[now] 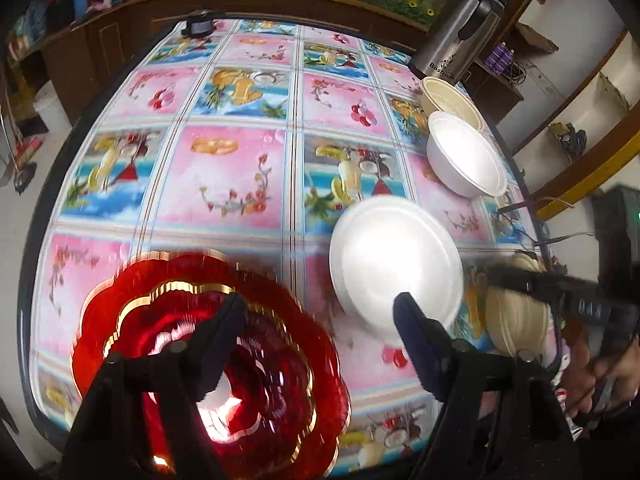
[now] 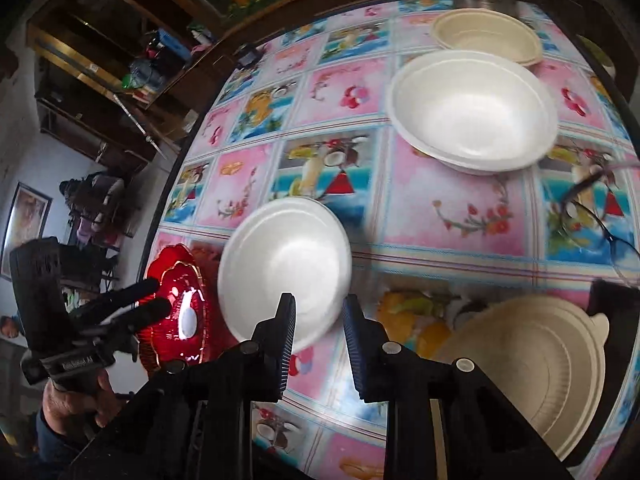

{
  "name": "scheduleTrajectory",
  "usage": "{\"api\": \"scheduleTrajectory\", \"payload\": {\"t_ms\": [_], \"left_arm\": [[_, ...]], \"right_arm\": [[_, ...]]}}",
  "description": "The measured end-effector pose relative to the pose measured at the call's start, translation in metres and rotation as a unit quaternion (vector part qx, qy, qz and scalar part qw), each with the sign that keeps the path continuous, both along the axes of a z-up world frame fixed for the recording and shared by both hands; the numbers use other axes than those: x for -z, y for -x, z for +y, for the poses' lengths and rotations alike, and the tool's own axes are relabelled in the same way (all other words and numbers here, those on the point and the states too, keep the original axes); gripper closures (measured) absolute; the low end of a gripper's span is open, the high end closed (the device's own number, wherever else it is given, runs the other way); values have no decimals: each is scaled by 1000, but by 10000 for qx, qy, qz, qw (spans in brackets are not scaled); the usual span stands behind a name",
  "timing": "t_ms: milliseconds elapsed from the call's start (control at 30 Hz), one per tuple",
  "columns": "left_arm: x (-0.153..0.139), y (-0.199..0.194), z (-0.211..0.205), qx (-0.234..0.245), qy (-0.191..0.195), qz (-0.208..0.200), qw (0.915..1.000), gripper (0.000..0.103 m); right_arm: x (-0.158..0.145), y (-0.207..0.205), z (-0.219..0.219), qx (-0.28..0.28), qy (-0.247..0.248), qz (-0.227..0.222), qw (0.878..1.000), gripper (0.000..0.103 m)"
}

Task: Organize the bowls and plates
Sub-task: 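Pass the white foam plate from the right gripper into the left gripper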

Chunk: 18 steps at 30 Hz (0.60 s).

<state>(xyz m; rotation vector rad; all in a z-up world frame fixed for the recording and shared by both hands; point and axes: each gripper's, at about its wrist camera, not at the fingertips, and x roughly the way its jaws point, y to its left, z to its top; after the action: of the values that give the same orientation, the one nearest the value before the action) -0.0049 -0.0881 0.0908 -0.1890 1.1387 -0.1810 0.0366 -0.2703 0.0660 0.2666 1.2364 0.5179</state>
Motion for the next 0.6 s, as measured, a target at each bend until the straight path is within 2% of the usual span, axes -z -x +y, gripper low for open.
{"api": "scheduleTrajectory", "payload": {"t_ms": [33,100,167,400,500,533,600], "left_arm": [[1,-6,-2,45,-52,-16,10000,36],[4,-19,-5,100,-211,-5,9997,54],[9,-30,-10,207,-300,49,9993,59],[26,-44,-29,445,-708,227,9962,60],[35,-45,-35,538,-728,354,9953,61],[40,-45,-40,600,-769,401,9944,64],[45,-44,-45,686,-756,477,9936,84]], "right_arm": [[2,2,0,5,30,16,10000,76],[7,5,1,19,28,40,10000,76],[9,4,4,-14,92,43,9999,76],[28,-14,7,38,231,193,9995,76],[36,-18,10,-9,174,312,9994,76],[39,-19,13,-62,195,363,9991,76],[44,-19,16,-77,242,404,9989,76]]}}
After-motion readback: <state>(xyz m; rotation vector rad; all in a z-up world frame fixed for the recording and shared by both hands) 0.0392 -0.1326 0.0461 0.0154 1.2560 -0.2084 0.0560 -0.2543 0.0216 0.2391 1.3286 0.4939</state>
